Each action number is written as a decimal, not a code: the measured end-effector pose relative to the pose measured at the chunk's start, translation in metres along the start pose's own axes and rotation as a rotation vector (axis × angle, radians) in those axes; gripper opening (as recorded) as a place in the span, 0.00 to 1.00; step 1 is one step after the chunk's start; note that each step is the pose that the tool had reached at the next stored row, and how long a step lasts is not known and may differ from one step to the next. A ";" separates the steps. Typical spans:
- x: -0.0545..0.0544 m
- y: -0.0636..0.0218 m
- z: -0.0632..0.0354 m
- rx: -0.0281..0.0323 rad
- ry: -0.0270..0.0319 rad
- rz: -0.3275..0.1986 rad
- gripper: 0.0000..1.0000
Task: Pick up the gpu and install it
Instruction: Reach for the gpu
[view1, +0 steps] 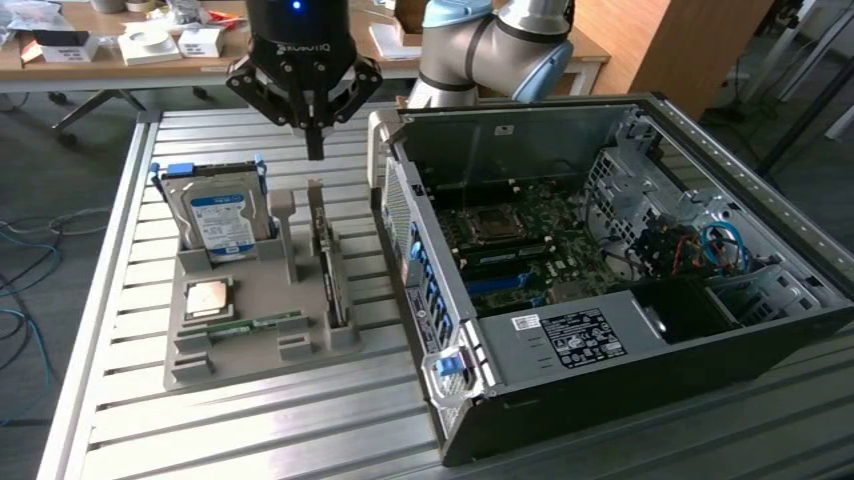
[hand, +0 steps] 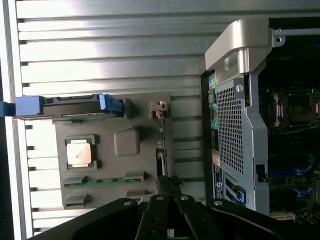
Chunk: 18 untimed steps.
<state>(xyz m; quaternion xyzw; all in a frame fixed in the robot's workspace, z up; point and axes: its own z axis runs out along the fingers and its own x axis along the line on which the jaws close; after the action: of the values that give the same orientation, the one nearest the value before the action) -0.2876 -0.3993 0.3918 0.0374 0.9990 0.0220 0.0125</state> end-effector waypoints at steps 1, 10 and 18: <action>0.000 -0.0005 -0.0001 0.0007 0.0001 0.000 0.11; -0.001 -0.0091 -0.0004 0.0070 -0.0004 0.000 0.11; -0.001 -0.0178 -0.0008 0.0133 -0.0009 0.000 0.11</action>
<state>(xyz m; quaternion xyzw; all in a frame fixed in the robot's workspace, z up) -0.2876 -0.4172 0.3918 0.0374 0.9991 0.0153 0.0127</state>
